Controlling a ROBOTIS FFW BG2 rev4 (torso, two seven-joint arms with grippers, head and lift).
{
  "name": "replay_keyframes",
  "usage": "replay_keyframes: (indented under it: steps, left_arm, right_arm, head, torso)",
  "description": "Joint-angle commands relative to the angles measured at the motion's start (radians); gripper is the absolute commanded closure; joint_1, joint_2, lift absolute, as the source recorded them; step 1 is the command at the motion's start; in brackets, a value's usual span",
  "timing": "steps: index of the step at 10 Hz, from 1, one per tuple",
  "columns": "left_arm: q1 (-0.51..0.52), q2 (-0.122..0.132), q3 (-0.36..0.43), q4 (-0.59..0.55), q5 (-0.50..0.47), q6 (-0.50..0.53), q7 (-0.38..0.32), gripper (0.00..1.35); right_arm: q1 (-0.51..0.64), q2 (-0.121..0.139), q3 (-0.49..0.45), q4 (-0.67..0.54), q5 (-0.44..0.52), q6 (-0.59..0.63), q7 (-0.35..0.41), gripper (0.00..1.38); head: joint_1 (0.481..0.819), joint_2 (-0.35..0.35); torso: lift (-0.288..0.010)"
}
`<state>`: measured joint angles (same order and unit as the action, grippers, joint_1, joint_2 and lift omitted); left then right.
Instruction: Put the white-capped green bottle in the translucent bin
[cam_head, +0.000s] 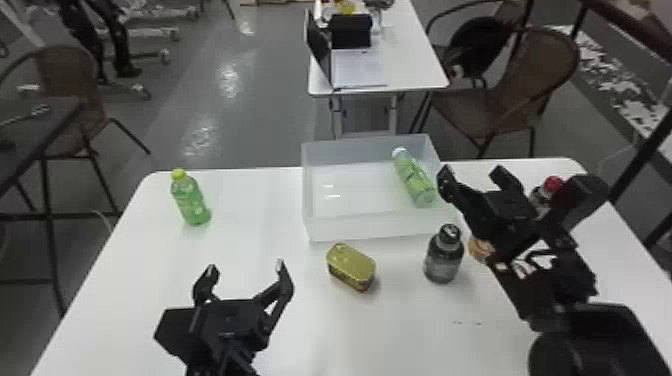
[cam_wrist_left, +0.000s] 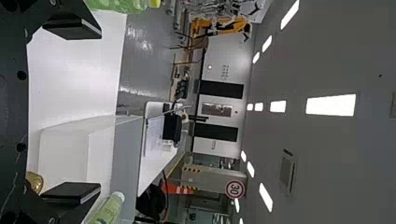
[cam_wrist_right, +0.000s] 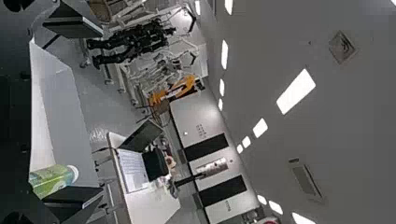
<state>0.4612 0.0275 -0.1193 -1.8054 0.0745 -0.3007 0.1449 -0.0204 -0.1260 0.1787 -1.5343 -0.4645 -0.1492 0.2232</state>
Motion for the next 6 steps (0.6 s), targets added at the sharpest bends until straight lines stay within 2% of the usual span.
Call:
replay_keyframes:
  steps: [1, 2, 3, 5, 6]
  left_arm:
    - [-0.007, 0.011, -0.006, 0.001, 0.007, 0.000, 0.001, 0.15]
    - [-0.007, 0.012, -0.008, 0.003, 0.007, -0.002, 0.001, 0.15]
    - [-0.003, 0.008, -0.003, 0.003, 0.008, -0.008, 0.001, 0.15]
    - [0.014, 0.008, 0.004, 0.000, 0.008, -0.011, 0.001, 0.15]
    - [0.019, 0.009, 0.006, 0.000, 0.011, -0.011, 0.001, 0.15]
  right_arm:
    - [0.154, -0.084, -0.051, -0.259, 0.268, 0.039, -0.088, 0.11]
    - [0.270, -0.086, -0.087, -0.374, 0.412, 0.043, -0.163, 0.11]
    - [0.379, -0.049, -0.119, -0.412, 0.417, 0.085, -0.170, 0.11]
    - [0.473, 0.012, -0.123, -0.400, 0.397, 0.099, -0.165, 0.11]
    - [0.476, 0.019, -0.123, -0.385, 0.389, 0.099, -0.134, 0.11]
  head:
    - [0.695, 0.076]
    - [0.695, 0.059]
    - [0.695, 0.027]
    - [0.695, 0.001]
    - [0.695, 0.006]
  torso:
    - [-0.045]
    - [-0.045]
    - [-0.045]
    - [-0.045]
    - [-0.045]
